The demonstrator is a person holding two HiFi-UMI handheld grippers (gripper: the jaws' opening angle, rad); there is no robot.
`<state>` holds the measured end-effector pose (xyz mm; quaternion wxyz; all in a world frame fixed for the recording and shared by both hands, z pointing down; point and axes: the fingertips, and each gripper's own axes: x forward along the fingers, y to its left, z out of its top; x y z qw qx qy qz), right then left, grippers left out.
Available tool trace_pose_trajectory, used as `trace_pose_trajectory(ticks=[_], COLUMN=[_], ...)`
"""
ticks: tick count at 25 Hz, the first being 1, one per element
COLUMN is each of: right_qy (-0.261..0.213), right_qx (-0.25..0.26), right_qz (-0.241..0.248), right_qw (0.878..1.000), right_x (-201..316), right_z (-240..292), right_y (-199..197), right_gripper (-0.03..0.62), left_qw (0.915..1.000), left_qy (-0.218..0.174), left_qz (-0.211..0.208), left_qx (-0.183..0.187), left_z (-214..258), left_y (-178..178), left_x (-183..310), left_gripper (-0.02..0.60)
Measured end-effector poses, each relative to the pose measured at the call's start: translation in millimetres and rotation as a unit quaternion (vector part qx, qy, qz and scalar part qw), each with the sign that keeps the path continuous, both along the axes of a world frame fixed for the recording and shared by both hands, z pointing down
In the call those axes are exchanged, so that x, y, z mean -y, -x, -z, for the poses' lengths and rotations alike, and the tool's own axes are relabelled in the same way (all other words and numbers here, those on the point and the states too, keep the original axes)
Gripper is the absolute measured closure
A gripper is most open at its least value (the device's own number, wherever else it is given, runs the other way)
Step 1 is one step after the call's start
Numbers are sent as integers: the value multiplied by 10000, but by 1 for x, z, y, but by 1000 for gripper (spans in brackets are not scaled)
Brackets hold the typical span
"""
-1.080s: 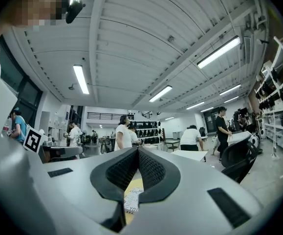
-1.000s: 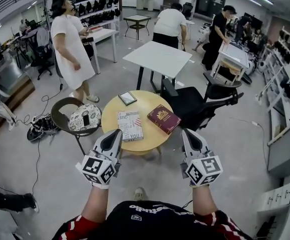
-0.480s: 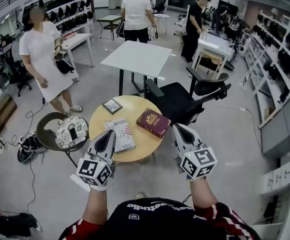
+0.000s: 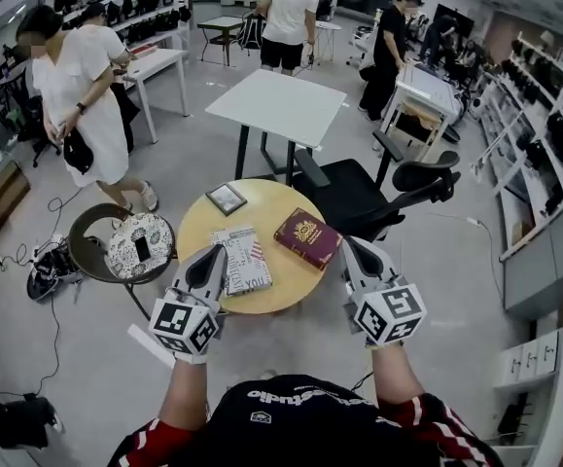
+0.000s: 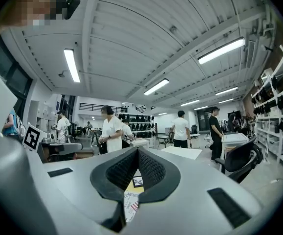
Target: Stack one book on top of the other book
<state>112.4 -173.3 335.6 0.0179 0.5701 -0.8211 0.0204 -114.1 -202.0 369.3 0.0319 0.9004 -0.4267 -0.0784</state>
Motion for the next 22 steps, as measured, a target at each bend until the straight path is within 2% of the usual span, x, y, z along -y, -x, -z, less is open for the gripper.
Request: trace_pose_trajectory(ticks=[10, 15, 22], right_qy=[102, 117, -126], right_qx=[-24, -11, 39], right_qz=[92, 86, 153], right_qw=[9999, 9999, 9998], right_x=[14, 29, 63], right_z=[-5, -6, 6], right_y=[5, -6, -21], right_gripper=[568, 568, 566], left_qw=[9999, 9998, 9999], left_qy=[62, 129, 31], left_qz=[109, 121, 123], left_qx=[8, -24, 55], left_z=[-3, -6, 3], left_y=[8, 0, -19], left_x=[7, 21, 50], left_gripper=[566, 566, 566])
